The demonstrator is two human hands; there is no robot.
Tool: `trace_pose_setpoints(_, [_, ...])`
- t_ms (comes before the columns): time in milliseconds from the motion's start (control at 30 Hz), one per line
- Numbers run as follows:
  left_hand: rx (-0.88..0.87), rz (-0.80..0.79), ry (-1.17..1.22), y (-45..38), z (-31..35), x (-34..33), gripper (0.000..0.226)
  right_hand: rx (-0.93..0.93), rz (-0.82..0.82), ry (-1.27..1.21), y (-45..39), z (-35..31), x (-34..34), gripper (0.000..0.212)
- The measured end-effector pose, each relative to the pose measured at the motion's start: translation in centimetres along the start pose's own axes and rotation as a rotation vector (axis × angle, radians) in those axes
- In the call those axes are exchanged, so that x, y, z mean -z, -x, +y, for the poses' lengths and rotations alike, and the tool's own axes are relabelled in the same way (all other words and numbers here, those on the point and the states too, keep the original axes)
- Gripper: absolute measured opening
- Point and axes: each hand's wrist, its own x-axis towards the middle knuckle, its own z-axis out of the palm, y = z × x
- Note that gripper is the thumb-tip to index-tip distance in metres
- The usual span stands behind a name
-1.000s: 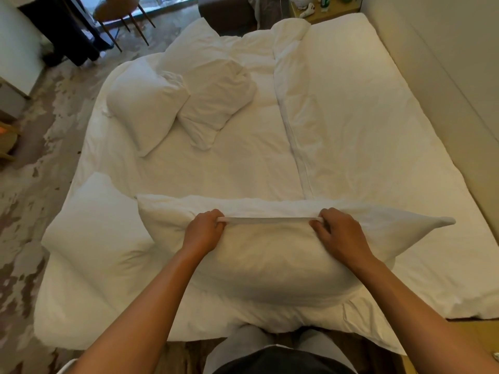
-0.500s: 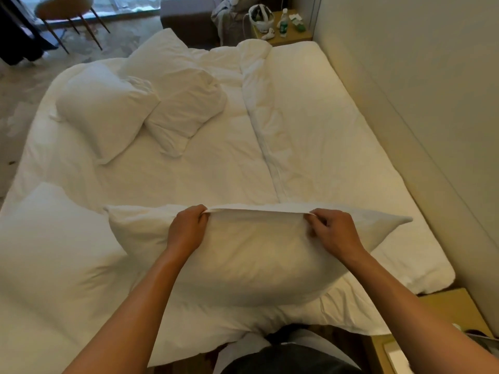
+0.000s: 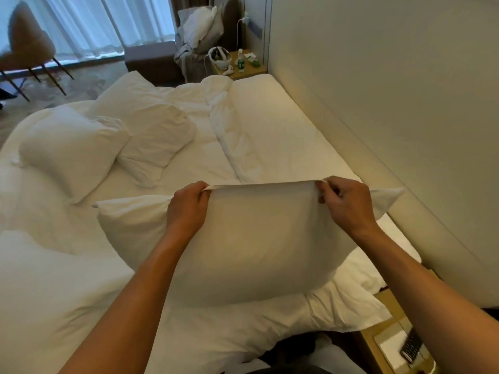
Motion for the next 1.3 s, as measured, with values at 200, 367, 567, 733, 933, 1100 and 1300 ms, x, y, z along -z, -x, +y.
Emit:
trace_pose_setpoints(200, [-0.147,0.014,0.027,-2.6,8.9,-1.9,0.024,-0.010,0.155,0.020,-1.6,3.0,8.0,0.032])
trace_pose_setpoints(367, [-0.240,-0.021,0.032,-4.1,17.5,-6.8,0.023,-0.105,0.226,0.008,-2.2,9.3,15.2,0.031])
trace_pose_setpoints(567, [-0.220,-0.178,-0.020,-3.7,24.0,-15.2,0.023,-0.271,0.188,0.002,-1.7,19.3,18.5,0.029])
trace_pose_setpoints(733, [-0.192,-0.337,-0.084,-1.6,25.5,-21.7,0.023,-0.429,0.076,0.049,0.3,27.4,17.1,0.033])
trace_pose_setpoints(933, [-0.110,-0.387,-0.112,-1.7,25.1,-23.5,0.021,-0.415,0.085,0.014,0.1,30.4,16.2,0.030])
trace_pose_setpoints(1100, [-0.049,-0.401,-0.154,-3.5,24.2,-23.3,0.016,-0.372,0.090,0.010,-2.4,30.3,15.2,0.028])
trace_pose_setpoints(1300, [-0.063,-0.355,-0.178,-6.7,23.0,-23.1,0.023,-0.354,0.079,0.084,-5.4,30.4,14.9,0.029])
